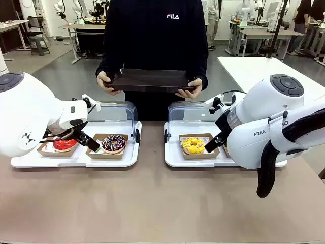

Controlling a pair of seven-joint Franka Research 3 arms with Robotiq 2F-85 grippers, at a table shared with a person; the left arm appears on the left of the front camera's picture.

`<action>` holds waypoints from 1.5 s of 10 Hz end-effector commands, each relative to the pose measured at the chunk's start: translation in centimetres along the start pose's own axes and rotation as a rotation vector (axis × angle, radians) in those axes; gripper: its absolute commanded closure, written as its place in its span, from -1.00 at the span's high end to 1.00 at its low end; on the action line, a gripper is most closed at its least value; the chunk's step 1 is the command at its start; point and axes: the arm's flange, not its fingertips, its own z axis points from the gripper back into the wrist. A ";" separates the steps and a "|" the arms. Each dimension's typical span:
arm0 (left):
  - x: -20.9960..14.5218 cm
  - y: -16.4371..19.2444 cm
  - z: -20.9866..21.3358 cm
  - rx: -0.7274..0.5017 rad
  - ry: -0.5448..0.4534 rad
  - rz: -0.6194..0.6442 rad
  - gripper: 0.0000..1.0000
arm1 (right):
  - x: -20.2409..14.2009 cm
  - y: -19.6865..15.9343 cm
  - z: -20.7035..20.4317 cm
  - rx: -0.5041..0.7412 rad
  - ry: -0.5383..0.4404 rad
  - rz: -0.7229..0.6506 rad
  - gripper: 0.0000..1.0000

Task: Provide the desired donut to the person.
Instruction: Pick up and lift the Paper togo box containing the Donut pointed at by the person.

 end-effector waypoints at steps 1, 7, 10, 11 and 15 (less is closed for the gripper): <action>0.0 0.0 0.0 0.000 0.000 0.000 1.00 | 0.0 0.0 0.0 0.000 0.000 0.000 1.00; 0.0 0.0 0.0 0.000 0.000 0.000 1.00 | 0.0 0.0 0.0 0.000 0.000 0.000 1.00; 0.0 0.0 0.0 0.000 0.000 0.000 1.00 | 0.0 0.0 0.0 0.000 0.000 0.000 1.00; 0.0 0.0 0.0 0.000 0.000 0.000 1.00 | 0.0 0.0 0.0 0.000 0.000 0.000 1.00; 0.0 0.0 0.0 0.000 0.000 0.000 1.00 | 0.0 0.0 0.0 0.000 0.000 0.000 1.00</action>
